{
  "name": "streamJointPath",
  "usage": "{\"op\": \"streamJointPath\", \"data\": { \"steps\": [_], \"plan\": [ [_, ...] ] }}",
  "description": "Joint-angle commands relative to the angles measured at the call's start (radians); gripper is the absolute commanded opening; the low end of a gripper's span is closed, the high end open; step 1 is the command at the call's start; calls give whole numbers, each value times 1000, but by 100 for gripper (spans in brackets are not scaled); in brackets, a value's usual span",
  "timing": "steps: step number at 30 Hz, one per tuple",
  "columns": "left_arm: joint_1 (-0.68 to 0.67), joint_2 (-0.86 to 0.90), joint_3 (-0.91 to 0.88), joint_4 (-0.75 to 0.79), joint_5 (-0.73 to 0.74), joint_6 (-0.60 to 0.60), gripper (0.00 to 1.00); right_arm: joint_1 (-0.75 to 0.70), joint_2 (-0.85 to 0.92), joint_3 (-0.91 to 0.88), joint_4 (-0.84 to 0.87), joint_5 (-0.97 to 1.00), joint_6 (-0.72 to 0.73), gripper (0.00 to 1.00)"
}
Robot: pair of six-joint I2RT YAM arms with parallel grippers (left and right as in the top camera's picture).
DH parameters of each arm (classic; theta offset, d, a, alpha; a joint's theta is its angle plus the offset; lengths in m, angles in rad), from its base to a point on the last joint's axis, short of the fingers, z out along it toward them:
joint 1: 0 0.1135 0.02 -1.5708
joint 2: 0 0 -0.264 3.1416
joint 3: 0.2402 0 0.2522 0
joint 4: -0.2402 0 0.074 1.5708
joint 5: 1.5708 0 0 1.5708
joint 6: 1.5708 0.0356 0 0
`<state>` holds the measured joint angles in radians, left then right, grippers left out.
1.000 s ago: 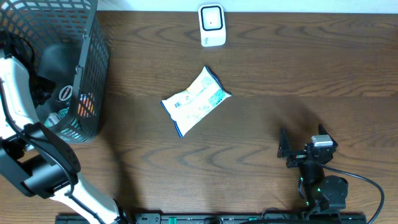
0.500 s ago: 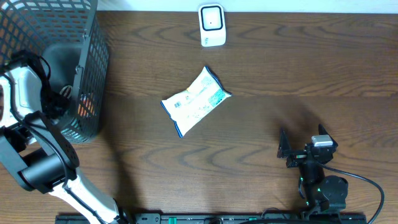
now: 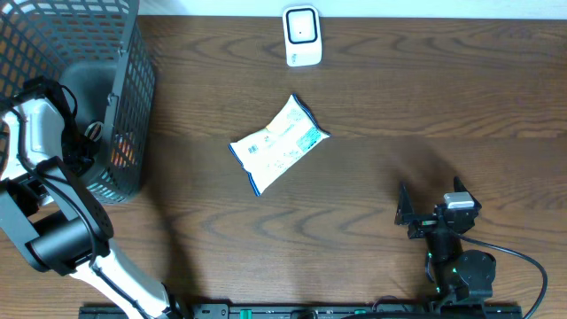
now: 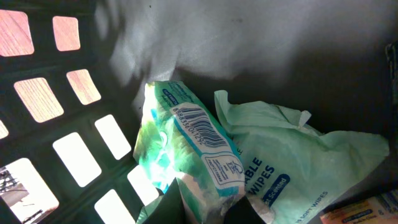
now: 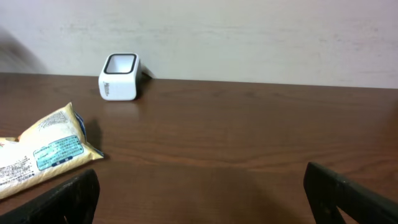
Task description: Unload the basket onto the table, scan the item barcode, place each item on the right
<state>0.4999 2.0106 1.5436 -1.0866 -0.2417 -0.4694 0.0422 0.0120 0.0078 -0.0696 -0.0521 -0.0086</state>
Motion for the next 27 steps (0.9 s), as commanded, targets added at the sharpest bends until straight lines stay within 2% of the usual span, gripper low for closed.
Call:
{"op": "streamJointPath", "data": {
  "steps": [1, 8, 14, 18, 23, 27],
  "plan": [
    [3, -17, 3, -29, -6, 21, 7, -3, -5, -2, -3, 4, -7, 99],
    [3, -212, 77, 12, 55, -50, 8, -3, -5, -2, -3, 4, -7, 99],
    [2, -526, 92, 291, 307, -60, 7, -3, -5, -2, -3, 4, -7, 99],
    [-6, -689, 92, 421, 397, -66, 7, -3, -5, -2, -3, 4, -7, 99],
    [-102, -835, 91, 489, 493, -65, 7, -3, -5, -2, -3, 4, -7, 99],
    [-293, -835, 89, 489, 581, 31, 7, -3, -5, -2, -3, 4, -7, 99]
  ]
}}
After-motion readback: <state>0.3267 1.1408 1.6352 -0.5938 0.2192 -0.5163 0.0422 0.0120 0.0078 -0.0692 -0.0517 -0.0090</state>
